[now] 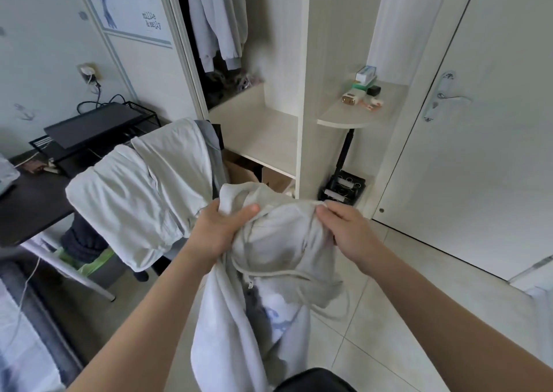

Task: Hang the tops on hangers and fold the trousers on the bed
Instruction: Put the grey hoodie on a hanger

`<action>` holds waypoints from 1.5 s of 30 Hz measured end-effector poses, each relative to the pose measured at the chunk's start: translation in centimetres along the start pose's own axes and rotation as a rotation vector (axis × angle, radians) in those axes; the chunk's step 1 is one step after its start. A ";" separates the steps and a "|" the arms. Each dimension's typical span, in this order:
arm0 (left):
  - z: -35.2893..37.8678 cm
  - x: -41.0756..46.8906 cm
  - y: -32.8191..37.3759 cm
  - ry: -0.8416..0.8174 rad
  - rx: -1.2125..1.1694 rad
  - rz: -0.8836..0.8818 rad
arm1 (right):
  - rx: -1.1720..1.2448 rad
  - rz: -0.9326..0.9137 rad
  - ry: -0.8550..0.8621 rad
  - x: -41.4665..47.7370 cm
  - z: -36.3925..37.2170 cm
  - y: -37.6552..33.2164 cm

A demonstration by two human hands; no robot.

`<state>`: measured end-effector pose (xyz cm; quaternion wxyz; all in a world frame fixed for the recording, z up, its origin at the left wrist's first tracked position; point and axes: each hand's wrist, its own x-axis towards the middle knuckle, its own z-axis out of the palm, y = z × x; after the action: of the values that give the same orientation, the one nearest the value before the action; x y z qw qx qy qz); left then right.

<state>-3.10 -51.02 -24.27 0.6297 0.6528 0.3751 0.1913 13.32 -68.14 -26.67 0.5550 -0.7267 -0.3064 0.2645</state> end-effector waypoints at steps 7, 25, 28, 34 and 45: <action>-0.5 1.0 -3.4 0.096 0.718 0.103 | 0.301 -0.081 -0.080 0.9 1.9 -4.2; 0.1 7.1 0.6 0.302 -0.424 -0.128 | -0.187 0.012 0.198 11.3 -3.4 -4.7; -0.5 9.5 3.4 0.282 -0.483 -0.088 | -0.321 -0.069 0.182 13.4 -3.8 -5.9; -2.0 15.6 9.3 0.235 -0.279 0.072 | -0.325 -0.147 0.205 19.5 -2.6 -8.6; -7.1 30.6 24.8 0.145 0.223 0.629 | -0.272 -0.300 0.333 34.5 0.3 -21.2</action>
<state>17.74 -21.97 -6.18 0.4362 0.7862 0.2178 0.3797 33.07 -38.29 -7.71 0.5281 -0.7747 -0.3477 0.0125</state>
